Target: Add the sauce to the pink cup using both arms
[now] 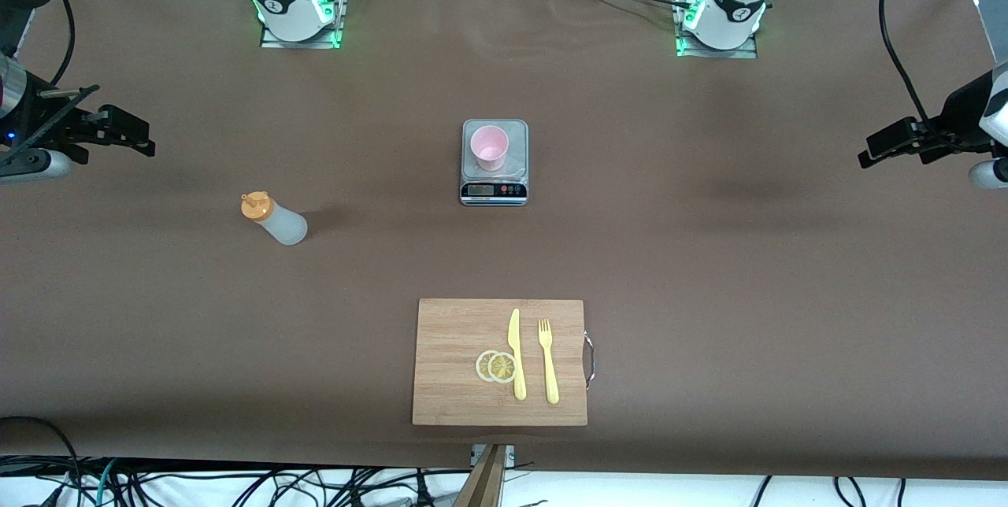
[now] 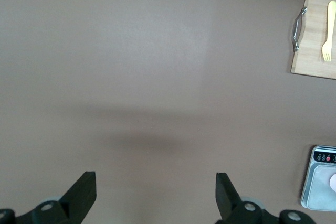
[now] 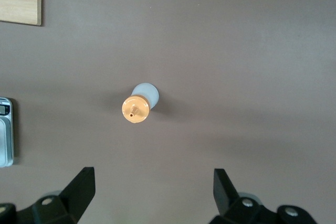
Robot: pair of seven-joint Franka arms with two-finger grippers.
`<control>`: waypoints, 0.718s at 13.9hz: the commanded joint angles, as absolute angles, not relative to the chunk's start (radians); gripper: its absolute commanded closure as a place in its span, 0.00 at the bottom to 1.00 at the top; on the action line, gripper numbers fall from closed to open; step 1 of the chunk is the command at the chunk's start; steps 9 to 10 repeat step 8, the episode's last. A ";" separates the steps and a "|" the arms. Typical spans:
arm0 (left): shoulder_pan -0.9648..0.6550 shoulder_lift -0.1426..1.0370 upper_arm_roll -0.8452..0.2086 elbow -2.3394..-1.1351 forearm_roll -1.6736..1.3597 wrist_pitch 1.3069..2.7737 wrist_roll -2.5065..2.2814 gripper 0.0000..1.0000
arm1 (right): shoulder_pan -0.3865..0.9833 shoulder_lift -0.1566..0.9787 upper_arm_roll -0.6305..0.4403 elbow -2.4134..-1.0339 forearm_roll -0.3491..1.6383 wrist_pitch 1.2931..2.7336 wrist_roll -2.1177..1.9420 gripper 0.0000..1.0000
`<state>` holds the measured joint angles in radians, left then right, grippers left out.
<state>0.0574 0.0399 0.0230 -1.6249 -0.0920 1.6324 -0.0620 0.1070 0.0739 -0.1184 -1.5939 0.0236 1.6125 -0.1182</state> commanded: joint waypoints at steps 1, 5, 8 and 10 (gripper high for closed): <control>0.081 0.086 0.023 -1.551 -0.097 1.617 -0.057 0.00 | 0.100 0.044 -0.107 -1.631 0.014 1.623 -0.089 0.00; 0.071 0.086 0.011 -1.519 -0.103 1.611 -0.067 0.00 | 0.101 0.071 -0.115 -1.612 0.020 1.617 -0.095 0.00; 0.090 0.097 0.020 -1.519 -0.097 1.611 -0.063 0.00 | 0.100 0.072 -0.115 -1.612 0.020 1.617 -0.097 0.00; 0.090 0.097 0.020 -1.519 -0.097 1.611 -0.063 0.00 | 0.100 0.072 -0.115 -1.612 0.020 1.617 -0.097 0.00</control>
